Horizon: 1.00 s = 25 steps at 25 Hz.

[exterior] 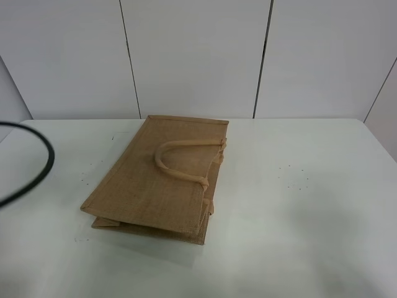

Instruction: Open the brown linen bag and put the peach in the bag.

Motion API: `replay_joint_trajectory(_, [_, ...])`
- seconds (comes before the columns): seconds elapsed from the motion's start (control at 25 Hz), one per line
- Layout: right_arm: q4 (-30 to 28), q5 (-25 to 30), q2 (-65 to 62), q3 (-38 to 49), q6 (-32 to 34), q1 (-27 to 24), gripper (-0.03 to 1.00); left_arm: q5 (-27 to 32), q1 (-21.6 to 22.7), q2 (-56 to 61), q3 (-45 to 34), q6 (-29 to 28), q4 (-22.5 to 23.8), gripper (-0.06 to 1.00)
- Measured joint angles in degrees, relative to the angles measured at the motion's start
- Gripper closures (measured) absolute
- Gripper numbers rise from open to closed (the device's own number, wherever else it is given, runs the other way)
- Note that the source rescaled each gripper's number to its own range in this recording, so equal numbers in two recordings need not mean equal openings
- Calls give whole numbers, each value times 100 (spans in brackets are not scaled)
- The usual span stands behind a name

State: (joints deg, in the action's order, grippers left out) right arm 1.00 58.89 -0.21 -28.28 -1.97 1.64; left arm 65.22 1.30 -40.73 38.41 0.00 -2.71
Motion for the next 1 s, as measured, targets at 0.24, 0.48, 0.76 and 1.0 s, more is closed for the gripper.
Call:
replay_joint_trajectory(0.24, [0, 0, 0, 0, 0, 0, -3, -388, 0, 1702, -958, 187, 0, -3])
replay_joint_trajectory(0.48, [0, 0, 0, 0, 0, 0, -3, -461, 0, 2819, -980, 332, 0, -1])
replay_joint_trajectory(0.76, [0, 0, 0, 0, 0, 0, -3, -481, 0, 3592, -986, 345, 0, -1])
replay_joint_trajectory(1.0, [0, 0, 0, 0, 0, 0, -3, -481, 0, 4095, -987, 297, 44, -1])
